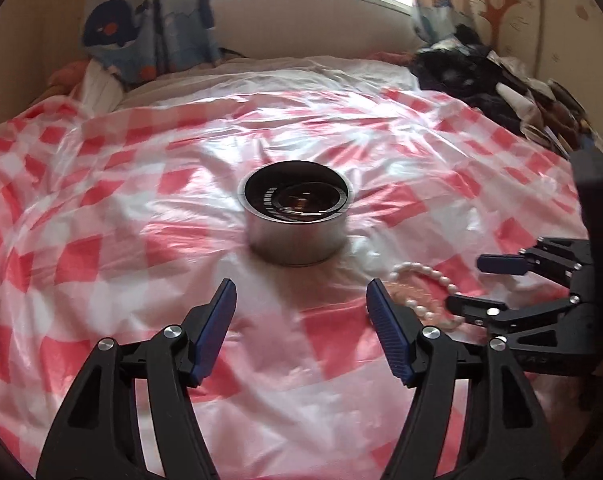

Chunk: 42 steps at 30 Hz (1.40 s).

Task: Organize jewelry
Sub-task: 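Move both open tools toward the white pearl and peach bead bracelets, then grasp the white pearl bracelet with right tool while left tool grasps the peach bead bracelet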

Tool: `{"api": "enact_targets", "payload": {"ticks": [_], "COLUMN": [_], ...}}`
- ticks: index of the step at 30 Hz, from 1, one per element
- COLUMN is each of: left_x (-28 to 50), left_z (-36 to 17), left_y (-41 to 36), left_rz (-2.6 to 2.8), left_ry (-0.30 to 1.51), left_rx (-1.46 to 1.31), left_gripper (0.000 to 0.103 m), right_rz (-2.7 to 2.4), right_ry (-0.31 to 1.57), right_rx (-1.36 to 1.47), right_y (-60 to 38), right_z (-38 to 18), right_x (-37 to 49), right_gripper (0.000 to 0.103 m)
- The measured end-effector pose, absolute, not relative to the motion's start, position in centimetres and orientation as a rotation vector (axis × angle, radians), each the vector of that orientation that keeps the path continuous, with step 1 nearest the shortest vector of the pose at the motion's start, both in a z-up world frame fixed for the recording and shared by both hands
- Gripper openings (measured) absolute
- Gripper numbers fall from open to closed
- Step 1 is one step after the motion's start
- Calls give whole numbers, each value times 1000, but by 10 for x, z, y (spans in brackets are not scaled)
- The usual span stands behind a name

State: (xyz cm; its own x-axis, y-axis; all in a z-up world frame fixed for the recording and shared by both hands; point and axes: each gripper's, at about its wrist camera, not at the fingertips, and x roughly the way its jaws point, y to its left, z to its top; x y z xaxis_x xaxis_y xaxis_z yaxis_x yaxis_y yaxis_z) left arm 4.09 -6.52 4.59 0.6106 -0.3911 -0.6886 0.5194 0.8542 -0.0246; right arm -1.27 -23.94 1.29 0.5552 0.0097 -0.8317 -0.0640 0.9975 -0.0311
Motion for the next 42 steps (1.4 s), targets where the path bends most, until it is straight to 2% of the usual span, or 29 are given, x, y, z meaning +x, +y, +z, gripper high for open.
{"api": "enact_targets", "payload": {"ticks": [3, 8, 11, 15, 19, 27, 37, 40, 42], "left_x": [41, 51, 43, 35, 20, 23, 32, 30, 33], "left_z": [32, 10, 9, 19, 36, 28, 13, 14, 13], "left_y": [-108, -111, -88, -31, -7, -42, -47, -47, -43], "left_rz": [-543, -454, -356, -269, -316, -452, -506, -532, -542], "left_ry": [808, 923, 894, 902, 832, 771, 856, 859, 874], "left_rx": [325, 376, 441, 351, 266, 337, 315, 304, 261], "left_gripper": [65, 65, 65, 65, 65, 65, 65, 50, 49], "right_rz": [56, 63, 73, 139, 196, 293, 319, 305, 306], "right_ry": [1010, 1012, 1000, 934, 926, 977, 958, 950, 943], "right_rx": [-71, -76, -50, -26, 24, 76, 97, 57, 83], "right_y": [-236, -232, -236, -232, -227, -216, -202, -197, -202], "right_z": [6, 0, 3, 15, 16, 2, -1, -1, 0], "right_x": [-6, -7, -10, -18, -18, -8, 1, 0, 0], "right_gripper": [58, 60, 62, 62, 61, 44, 43, 37, 35]}}
